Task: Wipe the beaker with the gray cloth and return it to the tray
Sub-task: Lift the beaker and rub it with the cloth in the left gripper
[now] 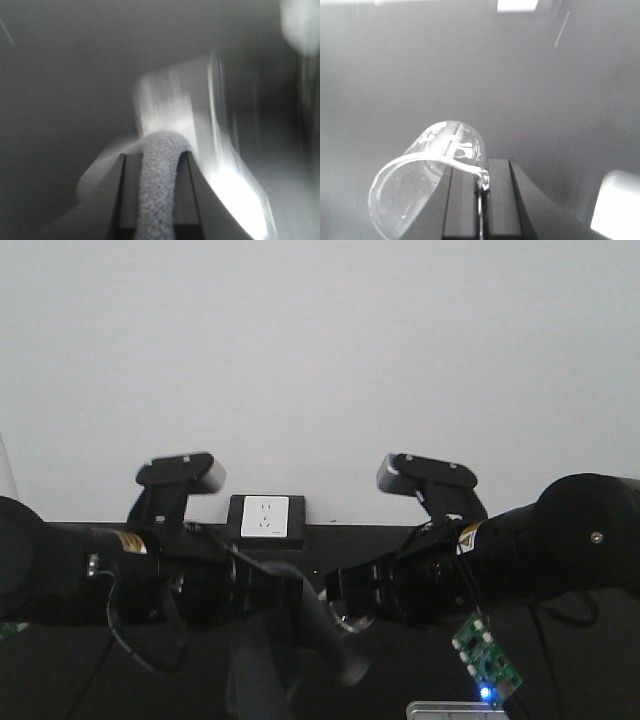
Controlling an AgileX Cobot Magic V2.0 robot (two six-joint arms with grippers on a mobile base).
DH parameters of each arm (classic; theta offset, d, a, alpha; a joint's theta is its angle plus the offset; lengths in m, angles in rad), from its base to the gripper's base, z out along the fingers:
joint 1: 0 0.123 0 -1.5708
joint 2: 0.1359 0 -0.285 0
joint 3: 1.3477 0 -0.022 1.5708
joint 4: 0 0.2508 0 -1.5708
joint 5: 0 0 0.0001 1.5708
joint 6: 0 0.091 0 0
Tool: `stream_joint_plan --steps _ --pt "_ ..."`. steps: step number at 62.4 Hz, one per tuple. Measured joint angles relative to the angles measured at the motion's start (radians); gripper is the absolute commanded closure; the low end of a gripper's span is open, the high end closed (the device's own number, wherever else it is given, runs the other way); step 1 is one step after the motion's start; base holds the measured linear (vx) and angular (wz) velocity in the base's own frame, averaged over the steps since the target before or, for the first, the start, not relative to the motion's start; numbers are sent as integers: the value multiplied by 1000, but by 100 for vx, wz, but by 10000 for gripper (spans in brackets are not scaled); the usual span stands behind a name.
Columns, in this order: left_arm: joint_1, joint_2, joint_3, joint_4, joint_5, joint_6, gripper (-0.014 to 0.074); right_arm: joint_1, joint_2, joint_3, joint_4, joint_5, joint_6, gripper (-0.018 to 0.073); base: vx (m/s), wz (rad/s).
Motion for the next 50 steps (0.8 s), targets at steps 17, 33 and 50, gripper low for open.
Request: stream_joint_plan --steps 17,33,50 --pt "2 -7 0 -20 -180 -1 596 35 0 0 -3 -8 12 570 0 0" --pt "1 -9 0 -9 379 33 596 -18 0 0 -4 -108 41 570 0 0" --pt "1 -11 0 -11 -114 53 596 -19 17 0 33 45 9 570 0 0"
